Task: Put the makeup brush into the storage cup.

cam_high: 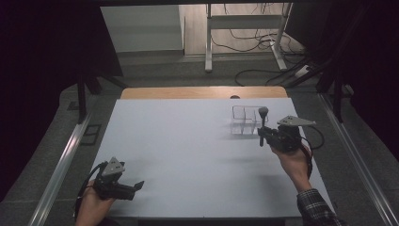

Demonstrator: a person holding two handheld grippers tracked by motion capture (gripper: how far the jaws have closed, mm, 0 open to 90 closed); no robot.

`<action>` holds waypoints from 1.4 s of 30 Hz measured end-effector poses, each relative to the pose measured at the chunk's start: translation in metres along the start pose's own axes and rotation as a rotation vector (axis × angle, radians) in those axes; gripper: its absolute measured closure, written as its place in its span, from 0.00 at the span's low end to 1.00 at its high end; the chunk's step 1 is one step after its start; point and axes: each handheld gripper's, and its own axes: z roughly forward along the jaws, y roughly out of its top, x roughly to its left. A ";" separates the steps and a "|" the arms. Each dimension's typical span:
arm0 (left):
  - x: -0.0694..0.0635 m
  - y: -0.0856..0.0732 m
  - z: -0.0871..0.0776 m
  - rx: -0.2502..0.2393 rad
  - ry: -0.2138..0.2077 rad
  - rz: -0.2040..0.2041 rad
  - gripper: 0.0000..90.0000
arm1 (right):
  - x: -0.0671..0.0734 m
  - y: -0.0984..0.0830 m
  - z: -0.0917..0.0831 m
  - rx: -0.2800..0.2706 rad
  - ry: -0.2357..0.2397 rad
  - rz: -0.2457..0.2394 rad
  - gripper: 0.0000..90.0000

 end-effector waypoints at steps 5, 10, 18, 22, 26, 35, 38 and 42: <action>0.000 -0.001 -0.001 0.000 0.005 -0.004 0.00 | -0.005 0.002 0.002 0.001 -0.007 0.001 0.88; 0.001 -0.003 -0.002 0.000 0.007 -0.008 0.00 | -0.009 0.006 0.004 -0.002 -0.013 0.003 0.87; 0.002 -0.007 -0.006 -0.006 0.013 -0.022 0.00 | -0.017 0.011 0.012 0.002 -0.021 0.013 0.88; 0.002 -0.008 -0.007 -0.008 0.015 -0.024 0.00 | -0.022 0.014 0.015 -0.003 -0.024 0.022 0.87; 0.002 -0.009 -0.008 -0.008 0.016 -0.027 0.00 | -0.026 0.017 0.018 -0.006 -0.030 0.033 0.88; 0.003 -0.010 -0.009 -0.005 0.017 -0.028 0.00 | -0.034 0.027 0.021 -0.019 -0.042 0.042 0.87; 0.003 -0.010 -0.009 -0.004 0.017 -0.027 0.00 | -0.036 0.030 0.022 -0.022 -0.048 0.042 0.87; 0.002 -0.010 -0.009 -0.004 0.017 -0.027 0.00 | -0.039 0.035 0.023 -0.028 -0.054 0.046 0.87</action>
